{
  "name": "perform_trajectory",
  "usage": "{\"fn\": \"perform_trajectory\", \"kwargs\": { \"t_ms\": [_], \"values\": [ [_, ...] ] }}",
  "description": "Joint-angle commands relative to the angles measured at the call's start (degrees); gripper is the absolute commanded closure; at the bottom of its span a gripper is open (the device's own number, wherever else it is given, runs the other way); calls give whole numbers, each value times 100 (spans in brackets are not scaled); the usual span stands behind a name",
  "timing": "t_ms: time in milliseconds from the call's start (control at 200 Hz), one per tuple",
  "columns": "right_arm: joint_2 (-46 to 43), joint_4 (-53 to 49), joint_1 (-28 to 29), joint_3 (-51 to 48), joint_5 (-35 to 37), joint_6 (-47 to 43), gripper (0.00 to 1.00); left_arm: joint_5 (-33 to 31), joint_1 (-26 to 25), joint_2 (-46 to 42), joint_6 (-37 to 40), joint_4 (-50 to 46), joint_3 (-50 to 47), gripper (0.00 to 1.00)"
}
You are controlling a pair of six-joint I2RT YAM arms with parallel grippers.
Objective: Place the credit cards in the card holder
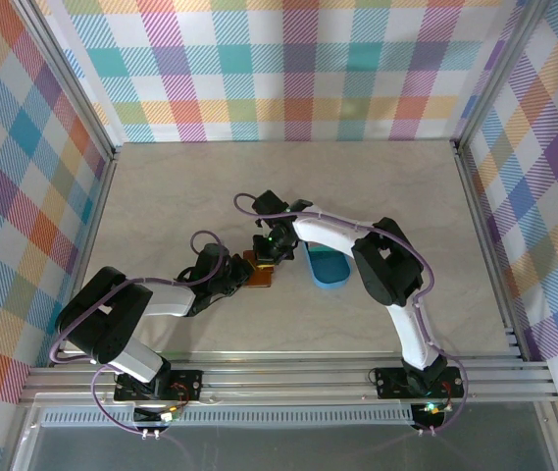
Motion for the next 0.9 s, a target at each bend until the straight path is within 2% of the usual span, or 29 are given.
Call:
{"fn": "perform_trajectory", "kwargs": {
  "t_ms": [0, 220, 895],
  "values": [
    [225, 250, 27, 82, -120, 113, 100, 72, -99, 163, -26, -253, -193, 100],
    [376, 308, 26, -27, -73, 168, 100, 76, -99, 153, -31, -231, -212, 100],
    [240, 328, -175, -668, 913, 195, 100, -21, -99, -35, -25, -429, -271, 100]
  ]
}}
